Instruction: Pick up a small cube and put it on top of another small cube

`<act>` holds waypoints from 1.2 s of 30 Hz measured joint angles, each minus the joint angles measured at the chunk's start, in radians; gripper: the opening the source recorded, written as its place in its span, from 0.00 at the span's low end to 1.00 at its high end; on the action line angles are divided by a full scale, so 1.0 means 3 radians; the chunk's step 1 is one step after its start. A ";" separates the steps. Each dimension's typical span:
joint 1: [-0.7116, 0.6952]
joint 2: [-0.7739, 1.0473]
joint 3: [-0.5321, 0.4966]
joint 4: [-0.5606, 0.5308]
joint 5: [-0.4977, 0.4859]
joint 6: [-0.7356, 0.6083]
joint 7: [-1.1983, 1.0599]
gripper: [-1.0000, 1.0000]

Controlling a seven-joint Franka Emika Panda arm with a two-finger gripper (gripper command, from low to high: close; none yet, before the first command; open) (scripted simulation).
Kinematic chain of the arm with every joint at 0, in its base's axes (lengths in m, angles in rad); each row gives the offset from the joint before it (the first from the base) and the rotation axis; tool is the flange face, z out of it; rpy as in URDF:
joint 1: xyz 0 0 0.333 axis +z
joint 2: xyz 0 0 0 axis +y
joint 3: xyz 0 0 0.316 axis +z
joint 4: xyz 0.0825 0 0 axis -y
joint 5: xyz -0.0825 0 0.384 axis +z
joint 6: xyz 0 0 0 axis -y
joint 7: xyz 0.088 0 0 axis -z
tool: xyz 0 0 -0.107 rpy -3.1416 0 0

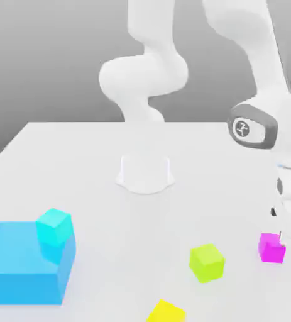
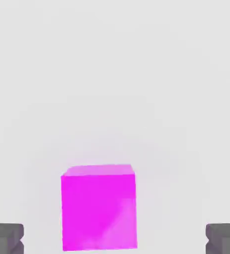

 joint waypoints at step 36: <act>-0.2296 -0.1647 -0.1623 -0.0287 0.0198 -0.1326 -0.0597 0.00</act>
